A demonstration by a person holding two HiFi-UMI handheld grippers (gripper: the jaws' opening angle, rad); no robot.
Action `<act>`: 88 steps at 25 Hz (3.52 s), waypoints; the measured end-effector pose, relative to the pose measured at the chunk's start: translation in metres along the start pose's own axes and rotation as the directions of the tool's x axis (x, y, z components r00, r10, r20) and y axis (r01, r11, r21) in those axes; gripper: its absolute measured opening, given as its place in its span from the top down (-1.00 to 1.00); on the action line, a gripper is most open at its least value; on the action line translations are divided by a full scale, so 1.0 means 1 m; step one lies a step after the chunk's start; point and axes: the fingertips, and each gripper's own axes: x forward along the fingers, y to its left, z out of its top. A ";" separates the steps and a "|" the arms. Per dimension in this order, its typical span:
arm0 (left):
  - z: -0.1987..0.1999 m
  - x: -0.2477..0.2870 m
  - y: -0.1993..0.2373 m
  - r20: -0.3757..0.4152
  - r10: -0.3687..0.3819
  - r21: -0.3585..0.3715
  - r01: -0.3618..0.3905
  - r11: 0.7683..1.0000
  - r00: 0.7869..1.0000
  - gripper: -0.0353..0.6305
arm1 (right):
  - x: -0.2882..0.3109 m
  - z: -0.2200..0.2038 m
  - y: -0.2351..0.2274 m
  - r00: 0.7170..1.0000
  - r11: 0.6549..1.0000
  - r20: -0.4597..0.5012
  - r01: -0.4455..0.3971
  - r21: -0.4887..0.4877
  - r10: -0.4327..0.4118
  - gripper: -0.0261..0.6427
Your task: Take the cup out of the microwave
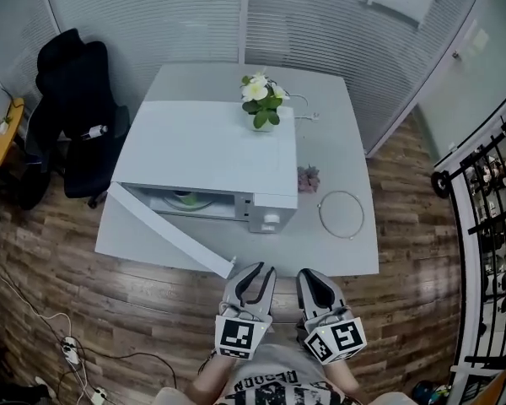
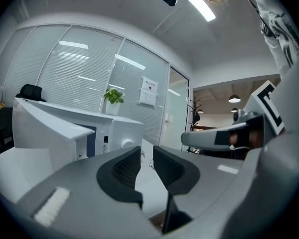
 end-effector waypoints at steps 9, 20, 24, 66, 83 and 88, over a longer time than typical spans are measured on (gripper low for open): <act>-0.018 0.028 0.013 -0.027 0.091 -0.026 -0.092 0.995 0.995 0.62 | 0.004 -0.013 -0.008 0.998 0.998 -0.029 -0.060 0.011 0.060 0.85; -0.030 0.025 0.027 -0.045 0.182 -0.015 -0.183 0.983 0.982 0.60 | 0.007 -0.021 -0.009 0.993 0.994 -0.049 -0.104 0.020 0.104 0.85; -0.032 0.012 0.028 -0.048 0.207 -0.018 -0.208 0.978 0.977 0.60 | 0.009 -0.023 -0.006 0.991 0.992 -0.050 -0.124 0.022 0.125 0.85; -0.022 -0.081 0.110 0.005 0.514 -0.033 -0.514 0.857 0.858 0.59 | 0.008 -0.035 0.024 0.969 0.970 -0.057 -0.240 0.028 0.241 0.85; 0.000 -0.059 0.193 0.012 0.431 0.019 -0.431 0.902 0.902 0.59 | 0.065 -0.026 0.050 0.986 0.987 -0.053 -0.157 0.032 0.158 0.85; 0.003 -0.050 0.216 0.013 0.399 0.030 -0.399 0.916 0.917 0.59 | 0.078 -0.024 0.054 0.992 0.993 -0.050 -0.112 0.032 0.113 0.85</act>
